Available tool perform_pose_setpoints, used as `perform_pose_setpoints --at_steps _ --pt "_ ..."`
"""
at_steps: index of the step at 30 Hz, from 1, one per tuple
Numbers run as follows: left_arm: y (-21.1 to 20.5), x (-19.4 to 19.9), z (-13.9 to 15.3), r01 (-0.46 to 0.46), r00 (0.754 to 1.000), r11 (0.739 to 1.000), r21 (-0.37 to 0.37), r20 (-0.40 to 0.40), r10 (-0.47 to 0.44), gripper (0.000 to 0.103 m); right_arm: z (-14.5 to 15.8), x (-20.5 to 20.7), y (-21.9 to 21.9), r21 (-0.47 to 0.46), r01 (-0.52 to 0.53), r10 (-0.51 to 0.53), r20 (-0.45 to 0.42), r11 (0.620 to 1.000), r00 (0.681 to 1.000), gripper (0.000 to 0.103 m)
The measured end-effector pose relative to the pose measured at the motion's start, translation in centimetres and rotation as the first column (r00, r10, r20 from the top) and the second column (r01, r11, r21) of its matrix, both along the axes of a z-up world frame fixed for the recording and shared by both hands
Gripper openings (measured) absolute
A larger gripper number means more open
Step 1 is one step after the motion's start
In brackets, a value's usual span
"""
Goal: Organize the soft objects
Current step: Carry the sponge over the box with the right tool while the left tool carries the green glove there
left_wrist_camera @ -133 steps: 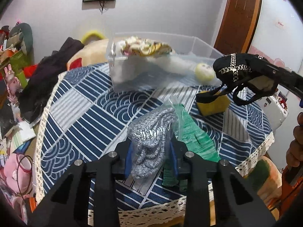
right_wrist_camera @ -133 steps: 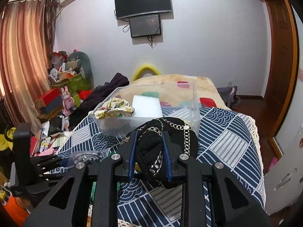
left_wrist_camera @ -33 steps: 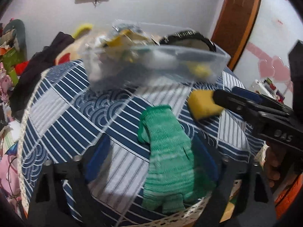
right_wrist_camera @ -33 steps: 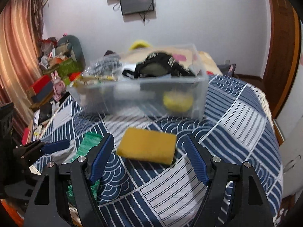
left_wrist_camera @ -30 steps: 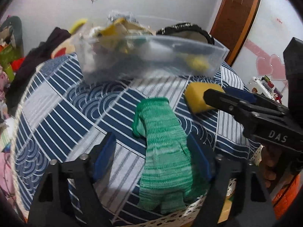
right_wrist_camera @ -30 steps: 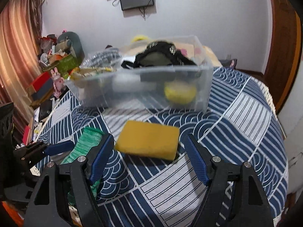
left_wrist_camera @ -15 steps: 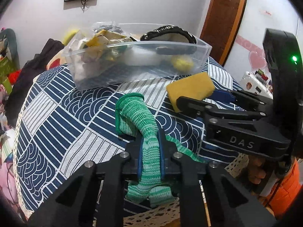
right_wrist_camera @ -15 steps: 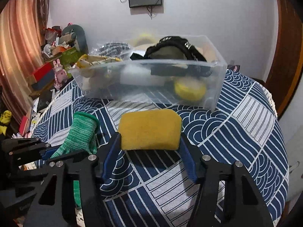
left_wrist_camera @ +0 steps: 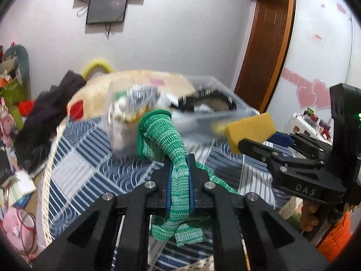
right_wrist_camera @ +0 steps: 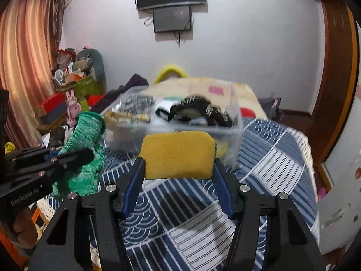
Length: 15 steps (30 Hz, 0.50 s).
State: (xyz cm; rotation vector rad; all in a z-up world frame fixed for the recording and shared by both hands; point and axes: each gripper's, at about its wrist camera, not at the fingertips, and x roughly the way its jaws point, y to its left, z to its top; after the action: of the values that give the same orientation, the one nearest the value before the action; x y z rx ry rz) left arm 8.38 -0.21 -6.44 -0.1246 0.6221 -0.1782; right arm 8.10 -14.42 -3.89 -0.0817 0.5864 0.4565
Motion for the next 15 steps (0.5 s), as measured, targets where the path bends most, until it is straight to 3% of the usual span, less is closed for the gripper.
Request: perform_pose_setpoints --at_steps 9,15 --pt "-0.5 2.5 3.5 -0.028 0.992 0.998 0.061 0.127 0.02 0.011 2.7 1.6 0.9 0.026 0.012 -0.014 0.092 1.0 0.996 0.055" --pt "0.3 6.1 3.8 -0.057 0.991 0.996 0.073 0.125 0.047 0.011 2.2 3.7 1.8 0.052 0.011 -0.015 0.075 0.999 0.997 0.055"
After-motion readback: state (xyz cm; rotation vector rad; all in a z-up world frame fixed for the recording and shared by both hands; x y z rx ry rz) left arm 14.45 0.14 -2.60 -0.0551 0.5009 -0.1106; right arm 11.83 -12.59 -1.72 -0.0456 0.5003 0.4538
